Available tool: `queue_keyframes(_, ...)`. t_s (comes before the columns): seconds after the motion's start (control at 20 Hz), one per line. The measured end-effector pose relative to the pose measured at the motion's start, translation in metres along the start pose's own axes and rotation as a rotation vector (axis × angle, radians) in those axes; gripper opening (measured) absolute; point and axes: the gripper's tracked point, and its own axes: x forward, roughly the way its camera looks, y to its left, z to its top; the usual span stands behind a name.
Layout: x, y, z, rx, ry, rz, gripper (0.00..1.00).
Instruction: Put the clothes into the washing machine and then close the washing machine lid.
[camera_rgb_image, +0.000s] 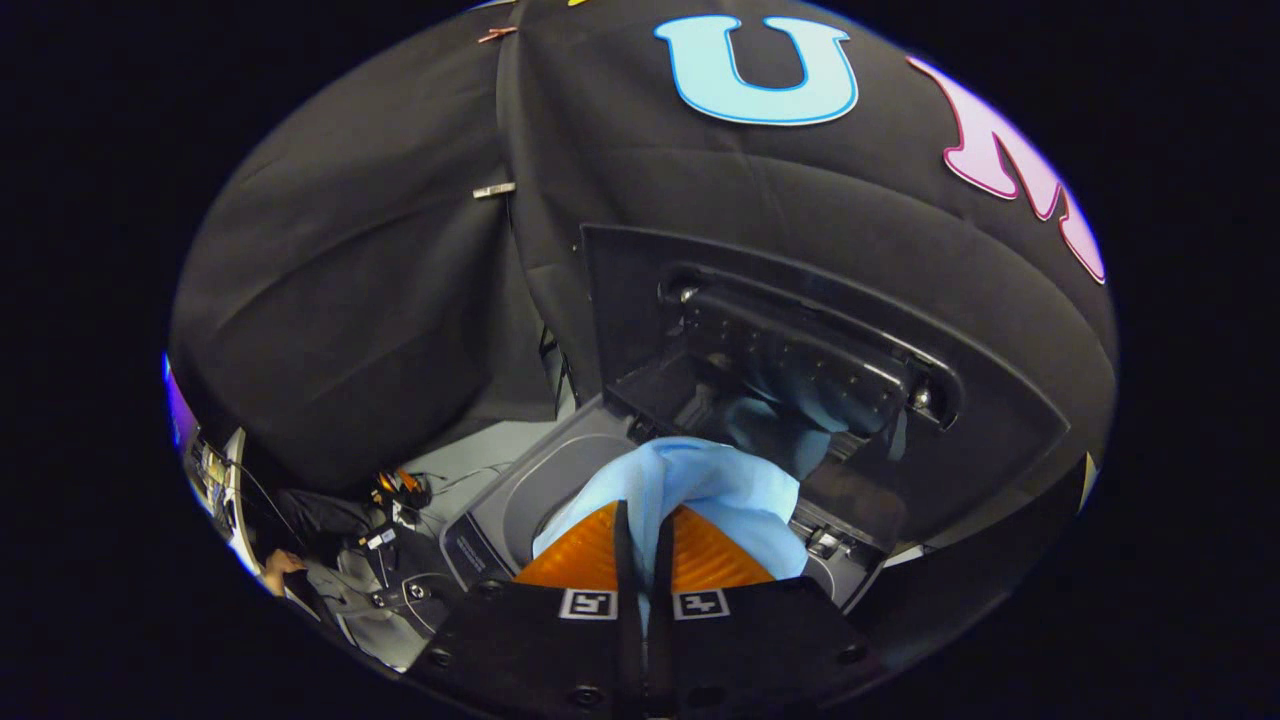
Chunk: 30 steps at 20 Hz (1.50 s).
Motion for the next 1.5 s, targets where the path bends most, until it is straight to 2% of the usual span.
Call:
queue_keyframes(0.15, 0.001, 0.001, -0.006, 0.037, 0.025, 0.012, 0.08)
queue_keyframes(0.2, 0.0, 0.002, -0.006, 0.047, 0.028, 0.022, 0.15)
queue_keyframes(0.45, -0.009, 0.013, 0.008, -0.004, -0.04, 0.052, 1.0)
queue_keyframes(0.7, -0.013, 0.014, 0.021, 0.004, -0.089, 0.058, 1.0)
queue_keyframes(0.85, -0.024, 0.012, 0.047, 0.001, -0.191, 0.063, 1.0)
queue_keyframes(1.05, -0.049, 0.028, 0.082, -0.027, -0.352, 0.139, 1.0)
queue_keyframes(1.2, -0.064, 0.023, 0.107, -0.026, -0.478, 0.135, 1.0)
queue_keyframes(1.35, -0.076, 0.006, 0.131, -0.014, -0.6, 0.084, 1.0)
queue_keyframes(1.5, -0.083, -0.021, 0.15, 0.001, -0.7, -0.022, 0.99)
